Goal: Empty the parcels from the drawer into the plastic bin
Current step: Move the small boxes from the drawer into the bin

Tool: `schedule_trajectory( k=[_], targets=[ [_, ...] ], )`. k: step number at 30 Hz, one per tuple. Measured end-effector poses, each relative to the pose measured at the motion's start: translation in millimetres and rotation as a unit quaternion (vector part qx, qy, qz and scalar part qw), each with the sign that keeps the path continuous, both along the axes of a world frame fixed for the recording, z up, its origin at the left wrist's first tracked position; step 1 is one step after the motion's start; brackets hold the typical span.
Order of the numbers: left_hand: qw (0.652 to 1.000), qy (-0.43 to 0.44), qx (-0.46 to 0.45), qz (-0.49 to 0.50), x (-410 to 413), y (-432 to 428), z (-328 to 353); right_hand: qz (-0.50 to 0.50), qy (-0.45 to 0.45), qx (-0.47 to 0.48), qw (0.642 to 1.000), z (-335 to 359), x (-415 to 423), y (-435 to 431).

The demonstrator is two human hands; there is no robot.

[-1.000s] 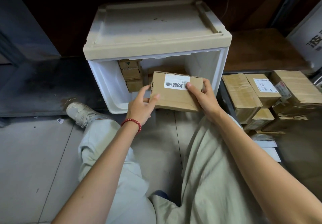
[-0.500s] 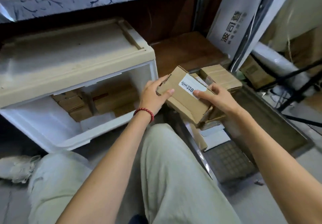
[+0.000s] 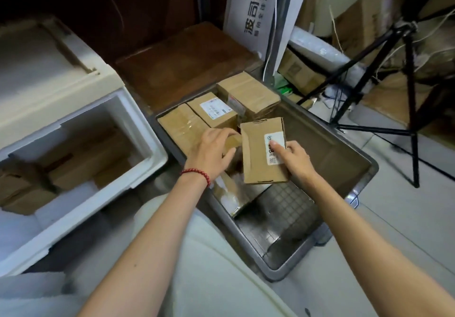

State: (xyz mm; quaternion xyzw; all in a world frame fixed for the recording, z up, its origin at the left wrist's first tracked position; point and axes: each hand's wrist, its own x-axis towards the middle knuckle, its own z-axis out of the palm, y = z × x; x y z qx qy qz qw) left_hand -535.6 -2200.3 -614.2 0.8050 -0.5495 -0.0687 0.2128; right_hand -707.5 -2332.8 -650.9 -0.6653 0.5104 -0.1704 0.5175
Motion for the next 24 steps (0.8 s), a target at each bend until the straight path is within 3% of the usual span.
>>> schedule_trajectory(
  k=[2, 7, 13, 24],
  targets=[
    [0.997, -0.076, 0.024, 0.0, 4.3, 3.4, -15.5, -0.06, -0.004, 0.044, 0.997, -18.9, -0.9, -7.8],
    [0.987, -0.155, 0.045, -0.018, 10.7, 2.1, -39.1, -0.175, 0.02, 0.139, 0.975, -63.6, 9.5, -10.8],
    [0.993, -0.115, -0.001, 0.018, 11.8, 0.7, -50.4, -0.286, 0.036, 0.215, 0.933, -103.4, 29.1, -5.7],
    [0.993, -0.109, -0.038, 0.016, 18.0, -2.8, -60.6, -0.252, 0.017, 0.256, 0.933, -166.1, 53.5, -5.8]
  ],
)
